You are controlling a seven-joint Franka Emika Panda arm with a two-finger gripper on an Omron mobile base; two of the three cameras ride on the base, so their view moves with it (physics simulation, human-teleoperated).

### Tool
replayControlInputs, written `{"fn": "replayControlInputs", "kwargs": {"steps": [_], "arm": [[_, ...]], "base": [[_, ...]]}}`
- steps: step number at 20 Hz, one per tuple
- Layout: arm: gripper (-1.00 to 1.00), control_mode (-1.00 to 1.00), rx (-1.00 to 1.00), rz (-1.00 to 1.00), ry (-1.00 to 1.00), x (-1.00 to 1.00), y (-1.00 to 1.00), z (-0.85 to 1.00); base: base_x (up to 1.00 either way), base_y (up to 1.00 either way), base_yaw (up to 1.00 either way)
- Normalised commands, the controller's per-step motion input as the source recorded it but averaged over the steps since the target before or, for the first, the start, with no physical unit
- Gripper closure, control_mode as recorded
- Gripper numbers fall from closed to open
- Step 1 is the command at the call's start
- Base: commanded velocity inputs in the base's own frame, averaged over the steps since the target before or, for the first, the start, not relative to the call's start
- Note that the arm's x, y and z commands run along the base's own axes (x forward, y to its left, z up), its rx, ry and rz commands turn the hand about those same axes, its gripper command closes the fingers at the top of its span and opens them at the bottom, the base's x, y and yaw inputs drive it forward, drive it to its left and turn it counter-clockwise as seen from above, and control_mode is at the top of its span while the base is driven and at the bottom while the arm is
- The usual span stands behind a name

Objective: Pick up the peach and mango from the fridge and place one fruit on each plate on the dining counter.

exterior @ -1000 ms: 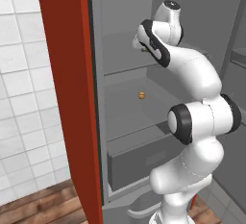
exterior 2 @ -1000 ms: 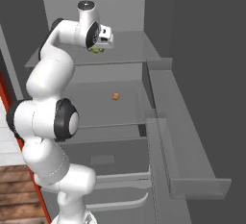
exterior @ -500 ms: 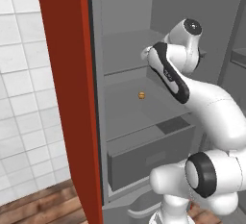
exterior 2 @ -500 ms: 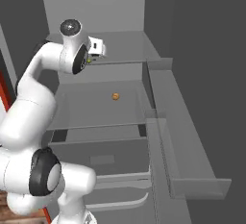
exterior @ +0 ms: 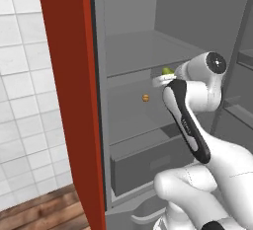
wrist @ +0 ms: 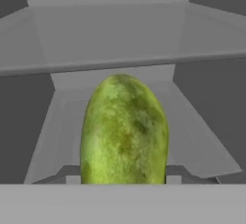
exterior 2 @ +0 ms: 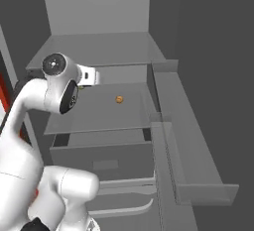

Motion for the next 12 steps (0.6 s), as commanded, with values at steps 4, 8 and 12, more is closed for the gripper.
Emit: {"fn": "replayControlInputs", "kwargs": {"steps": [4, 8, 12], "arm": [[1.00, -1.00, 0.03, -0.14, 0.06, -1.00, -0.04, 0.00], [1.00, -1.00, 0.02, -0.21, 0.17, -1.00, 0.00, 0.00], [1.00, -1.00, 0.00, -0.20, 0.28, -0.96, 0.00, 0.00]], "base": [[0.00, 0.00, 0.00], [0.00, 0.00, 0.00], [0.00, 0.00, 0.00]]}}
